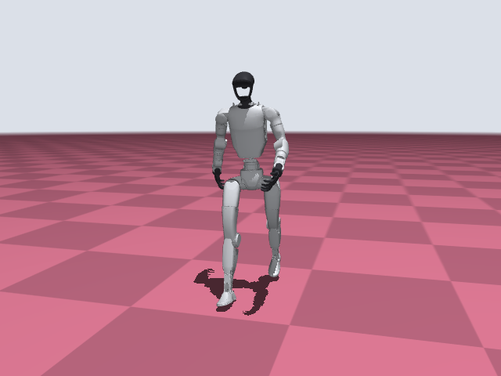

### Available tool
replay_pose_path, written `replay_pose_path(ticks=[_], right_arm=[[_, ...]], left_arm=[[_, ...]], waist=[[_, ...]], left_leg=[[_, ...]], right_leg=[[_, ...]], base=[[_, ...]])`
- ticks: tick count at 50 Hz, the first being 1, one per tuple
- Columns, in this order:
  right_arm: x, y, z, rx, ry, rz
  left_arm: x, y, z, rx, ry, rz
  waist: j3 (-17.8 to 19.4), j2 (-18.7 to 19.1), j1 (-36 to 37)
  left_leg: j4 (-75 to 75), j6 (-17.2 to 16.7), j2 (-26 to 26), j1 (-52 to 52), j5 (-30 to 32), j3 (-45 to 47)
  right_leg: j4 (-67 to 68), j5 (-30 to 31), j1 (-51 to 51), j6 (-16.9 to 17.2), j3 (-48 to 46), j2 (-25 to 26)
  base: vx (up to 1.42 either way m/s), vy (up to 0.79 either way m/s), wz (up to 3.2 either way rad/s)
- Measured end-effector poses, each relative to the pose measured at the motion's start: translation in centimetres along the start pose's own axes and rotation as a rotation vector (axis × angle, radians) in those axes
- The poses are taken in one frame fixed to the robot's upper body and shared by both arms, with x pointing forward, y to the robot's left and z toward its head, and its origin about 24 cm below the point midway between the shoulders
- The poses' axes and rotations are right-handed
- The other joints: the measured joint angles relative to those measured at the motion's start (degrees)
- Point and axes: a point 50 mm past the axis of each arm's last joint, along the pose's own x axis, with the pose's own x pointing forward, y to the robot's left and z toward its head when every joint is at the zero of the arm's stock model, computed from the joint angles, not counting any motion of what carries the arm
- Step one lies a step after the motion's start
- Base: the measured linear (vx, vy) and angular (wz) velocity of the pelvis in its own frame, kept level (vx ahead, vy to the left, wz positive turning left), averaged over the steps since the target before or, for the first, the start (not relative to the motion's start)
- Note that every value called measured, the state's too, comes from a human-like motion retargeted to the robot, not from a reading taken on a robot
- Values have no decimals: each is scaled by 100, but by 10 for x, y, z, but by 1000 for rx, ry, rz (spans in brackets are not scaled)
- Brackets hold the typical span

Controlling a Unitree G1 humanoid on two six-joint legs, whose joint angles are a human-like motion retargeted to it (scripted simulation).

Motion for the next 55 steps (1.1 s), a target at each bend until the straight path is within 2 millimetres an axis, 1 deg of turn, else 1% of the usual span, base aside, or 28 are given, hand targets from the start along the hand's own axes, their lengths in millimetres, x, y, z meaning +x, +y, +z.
replay_pose_path(ticks=[2,4,5,7,9,11,12,14,16,18,20,23,26,28,31,33,35,38,40,42,43,45,47,49,50,52,53,55], right_arm=[[-3,-8,13,-16,-8,-65],[-8,-18,36,3,-78,-142],[-12,-24,51,33,-139,-180],[-31,-45,99,109,-329,-261],[-61,-65,148,163,-543,-322],[-101,-82,193,181,-760,-350],[-123,-90,212,180,-867,-361],[-171,-105,243,174,-1066,-396],[-210,-118,258,181,-1232,-439],[-236,-129,263,204,-1344,-464],[-242,-135,262,241,-1377,-463],[-216,-134,251,314,-1278,-438],[-157,-118,220,326,-1068,-389],[-113,-97,188,282,-900,-315],[-59,-54,143,187,-645,-175],[-34,-26,111,106,-498,-84],[-16,2,78,36,-392,31],[-2,27,35,8,-249,117],[3,36,16,16,-191,133],[4,38,8,-35,-75,125],[5,42,5,-42,-58,132],[5,47,4,-55,-44,139],[4,44,13,-57,-54,114],[2,35,30,-56,-82,61],[0,30,39,-57,-100,29],[-8,16,67,-40,-167,-33],[-14,6,86,-20,-220,-64],[-37,-19,135,31,-366,-147]], left_arm=[[-23,21,-44,-7,169,81],[-63,46,-97,69,419,162],[-90,58,-123,125,565,185],[-140,78,-162,194,800,232],[-194,96,-187,242,1003,294],[-246,111,-200,253,1162,379],[-269,118,-204,244,1217,441],[-312,128,-205,203,1276,616],[-352,134,-204,175,1323,783],[-383,133,-203,160,1364,891],[-401,129,-204,146,1394,940],[-390,125,-210,106,1387,915],[-353,118,-218,92,1363,748],[-312,116,-217,125,1322,599],[-217,113,-195,203,1111,511],[-149,104,-165,236,901,465],[-89,86,-126,261,661,375],[-17,45,-51,284,326,186],[12,15,4,286,102,67],[30,-14,59,240,-103,39],[33,-24,78,245,-180,12],[33,-36,100,237,-281,-18],[30,-35,94,214,-284,-1],[22,-18,62,203,-188,51],[15,-6,40,204,-109,87],[-13,27,-25,254,151,174],[-35,43,-59,280,300,207],[-85,70,-118,304,567,284]], waist=[[176,-213,256],[91,-441,361],[-141,-491,336],[-688,-417,456],[-847,-545,772],[-914,-783,1226],[-914,-915,1506],[-796,-1062,2139],[-597,-891,2685],[-423,-593,3048],[-382,-442,3205],[-353,-398,3045],[-129,-132,2671],[-203,46,2512],[-711,-79,2153],[-836,-69,1752],[-844,14,1281],[-725,17,511],[-565,-126,-6],[-294,-262,-384],[-202,-289,-484],[-94,-249,-510],[-30,-253,-345],[120,-418,-74],[209,-547,73],[126,-769,260],[-132,-775,300],[-663,-760,500]], left_leg=[[655,269,-258,133,638,339],[2397,658,-494,-740,803,768],[3650,858,-552,-1631,604,945],[5277,1248,-569,-3462,-238,1147],[5561,1494,-612,-4399,-800,1510],[4990,1585,-593,-4925,-1001,2081],[4424,1546,-582,-5053,-997,2387],[2770,1209,-525,-4962,-706,2861],[1202,718,-248,-4684,-353,3090],[182,219,112,-4512,-350,3139],[-256,-103,291,-4517,-541,2897],[-223,49,202,-4148,-221,2546],[54,163,196,-3201,-512,2344],[266,170,340,-2810,-851,2185],[491,332,264,-3004,-1104,1924],[538,333,205,-2912,-1233,1665],[493,301,188,-2632,-1302,1330],[292,196,80,-2133,-1273,797],[205,162,-104,-1716,-1275,401],[66,110,-168,-1206,-1254,118],[43,47,-97,-968,-1239,18],[16,-26,119,-593,-1036,-71],[119,52,124,-268,-506,-60],[530,163,-48,6,163,121],[882,240,-179,68,507,279],[2516,453,-408,-760,1036,725],[3625,531,-488,-1661,1025,834],[5171,707,-841,-3425,345,780]], right_leg=[[46,-18,649,-116,130,-111],[352,-421,945,-232,279,-338],[536,-617,873,-323,291,-432],[713,-808,468,-443,326,-367],[710,-967,521,-443,474,-372],[639,-1092,656,-374,749,-442],[601,-1141,726,-324,939,-484],[535,-1229,980,-245,1367,-475],[486,-1346,1502,-263,1687,-232],[439,-1438,2146,-290,1913,23],[419,-1385,2649,-284,2058,98],[531,-676,3230,-431,2061,71],[1357,702,3660,-585,1739,239],[3019,1018,2982,-428,1336,407],[5370,-66,893,-622,827,288],[5744,-671,34,-793,512,243],[5328,-989,-411,-855,167,240],[3468,-944,-605,-697,-306,91],[1732,-570,-450,-469,-515,-137],[337,-321,-344,11,-598,-310],[84,-469,-409,210,-554,-332],[0,-784,-551,279,-312,-211],[0,-543,-283,112,-165,-131],[0,-221,300,-32,-139,-168],[0,-147,640,-69,-110,-234],[325,-450,910,-251,91,-417],[450,-579,783,-389,188,-420],[584,-716,401,-514,442,-334]], base=[[122,-35,-83],[113,-31,-14],[100,-26,34],[94,-22,6],[96,-19,-70],[99,-14,-136],[101,-7,-192],[106,1,-222],[114,12,-209],[118,22,-151],[117,29,-78],[116,34,14],[122,35,67],[114,30,48],[100,22,68],[99,13,121],[98,6,153],[98,-4,180],[103,-18,189],[109,-29,144],[112,-36,91],[112,-40,32],[116,-39,-32],[122,-41,-72],[124,-42,-76],[116,-39,-54],[104,-33,-43],[98,-26,-74]])
